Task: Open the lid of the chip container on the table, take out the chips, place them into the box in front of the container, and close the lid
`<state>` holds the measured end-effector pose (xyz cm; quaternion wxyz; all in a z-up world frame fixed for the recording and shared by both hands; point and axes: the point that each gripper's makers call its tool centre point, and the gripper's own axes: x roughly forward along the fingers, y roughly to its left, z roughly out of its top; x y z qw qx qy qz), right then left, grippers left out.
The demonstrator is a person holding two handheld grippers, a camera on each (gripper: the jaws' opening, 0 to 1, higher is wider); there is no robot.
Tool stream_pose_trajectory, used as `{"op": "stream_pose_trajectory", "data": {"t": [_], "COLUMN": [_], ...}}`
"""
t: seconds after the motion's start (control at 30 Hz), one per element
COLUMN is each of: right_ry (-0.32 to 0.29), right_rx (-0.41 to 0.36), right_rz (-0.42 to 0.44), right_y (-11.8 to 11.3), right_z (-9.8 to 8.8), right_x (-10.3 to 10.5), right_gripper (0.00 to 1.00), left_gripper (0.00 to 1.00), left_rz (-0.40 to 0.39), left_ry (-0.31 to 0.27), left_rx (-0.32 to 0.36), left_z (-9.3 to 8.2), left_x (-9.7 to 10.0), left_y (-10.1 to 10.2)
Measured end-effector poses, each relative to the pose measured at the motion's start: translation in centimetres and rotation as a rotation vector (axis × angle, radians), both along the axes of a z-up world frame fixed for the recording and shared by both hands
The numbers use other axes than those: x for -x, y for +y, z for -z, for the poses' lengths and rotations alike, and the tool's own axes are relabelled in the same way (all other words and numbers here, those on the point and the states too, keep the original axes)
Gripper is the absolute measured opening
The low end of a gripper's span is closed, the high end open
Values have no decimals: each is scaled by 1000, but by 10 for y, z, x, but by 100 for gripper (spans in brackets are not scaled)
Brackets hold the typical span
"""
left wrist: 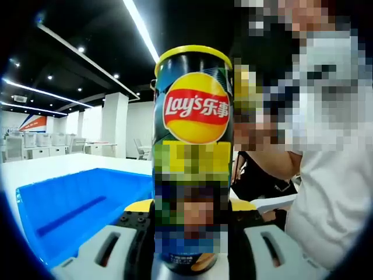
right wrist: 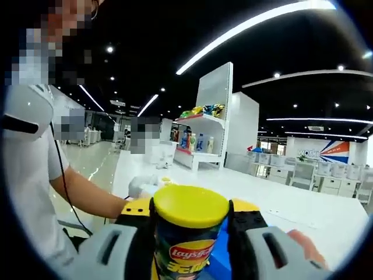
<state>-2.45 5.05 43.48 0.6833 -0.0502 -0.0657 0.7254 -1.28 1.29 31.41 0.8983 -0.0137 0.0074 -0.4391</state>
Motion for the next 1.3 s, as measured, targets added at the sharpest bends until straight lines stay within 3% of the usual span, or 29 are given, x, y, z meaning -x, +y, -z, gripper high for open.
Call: {"op": "stream_pose_trajectory", "data": {"t": [0.23, 0.57, 0.8, 1.1, 1.3], "right_ry": [-9, 23, 45, 150, 186], "right_rx": [2, -10, -10, 16, 14], "right_rz": [11, 35, 52, 70, 71], "right_y": [1, -1, -1, 0, -4], "right_z": [0, 0, -1, 2, 4], "right_x": [0, -1, 3, 0, -1], "right_gripper": [48, 45, 41, 38, 37], "left_gripper": [48, 48, 47, 47, 47], "left_rz": [-1, -4, -10, -14, -10], "left_ry": [5, 3, -16, 8, 3], "left_rx": [-12, -18, -60, -69, -71], "left_z": [1, 1, 2, 3, 4], "left_x": [0, 0, 2, 2, 2], "left_y": [1, 0, -1, 0, -2]}}
